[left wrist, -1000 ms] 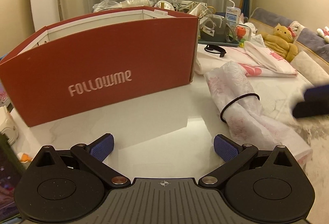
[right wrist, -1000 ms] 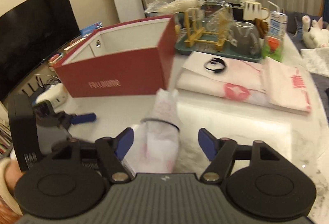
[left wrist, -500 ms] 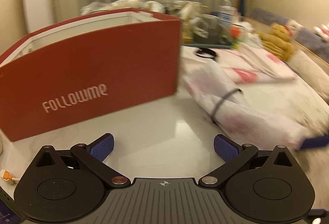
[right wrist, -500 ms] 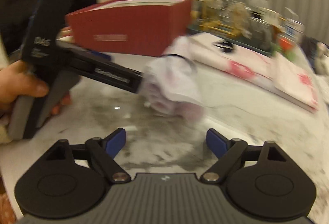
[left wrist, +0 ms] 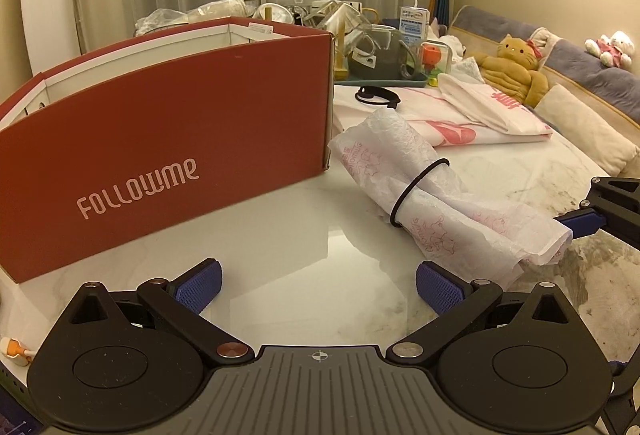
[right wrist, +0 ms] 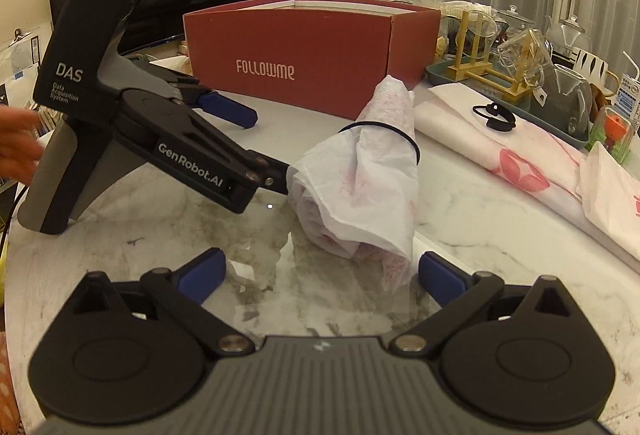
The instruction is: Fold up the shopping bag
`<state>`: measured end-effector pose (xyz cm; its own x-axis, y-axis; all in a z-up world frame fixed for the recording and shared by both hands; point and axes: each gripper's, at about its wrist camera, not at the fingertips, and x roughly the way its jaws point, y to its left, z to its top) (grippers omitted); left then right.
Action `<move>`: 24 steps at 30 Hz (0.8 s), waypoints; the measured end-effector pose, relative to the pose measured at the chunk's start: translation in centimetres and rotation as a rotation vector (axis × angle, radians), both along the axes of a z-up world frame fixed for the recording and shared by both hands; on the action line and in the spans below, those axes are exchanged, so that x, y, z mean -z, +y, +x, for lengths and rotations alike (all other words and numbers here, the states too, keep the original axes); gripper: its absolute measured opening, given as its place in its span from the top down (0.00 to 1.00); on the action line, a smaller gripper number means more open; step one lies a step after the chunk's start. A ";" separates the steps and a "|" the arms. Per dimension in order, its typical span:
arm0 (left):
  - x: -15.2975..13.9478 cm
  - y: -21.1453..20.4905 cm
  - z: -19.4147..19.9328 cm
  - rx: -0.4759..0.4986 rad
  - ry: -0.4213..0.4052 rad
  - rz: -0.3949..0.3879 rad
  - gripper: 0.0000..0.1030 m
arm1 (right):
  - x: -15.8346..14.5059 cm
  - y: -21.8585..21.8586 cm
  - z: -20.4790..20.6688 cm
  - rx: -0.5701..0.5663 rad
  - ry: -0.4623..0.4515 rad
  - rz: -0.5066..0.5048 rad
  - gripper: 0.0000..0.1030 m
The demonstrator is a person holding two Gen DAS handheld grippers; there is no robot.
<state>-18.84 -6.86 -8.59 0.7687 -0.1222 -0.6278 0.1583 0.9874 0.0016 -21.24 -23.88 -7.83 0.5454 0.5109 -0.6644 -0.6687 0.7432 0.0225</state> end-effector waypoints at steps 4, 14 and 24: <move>0.0 0.1 0.0 0.002 0.000 0.001 0.00 | 0.0 0.0 -0.1 0.001 -0.001 0.000 0.00; 0.1 0.2 0.0 0.003 0.000 0.001 0.00 | -0.2 0.1 -0.3 0.009 -0.003 -0.001 0.00; 0.1 0.2 0.0 0.003 0.000 0.001 0.00 | -0.2 0.2 -0.3 0.011 -0.003 -0.001 0.00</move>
<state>-18.82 -6.68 -8.70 0.7685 -0.1240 -0.6278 0.1615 0.9869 0.0027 -21.49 -23.69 -7.65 0.5529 0.5040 -0.6635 -0.6603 0.7507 0.0199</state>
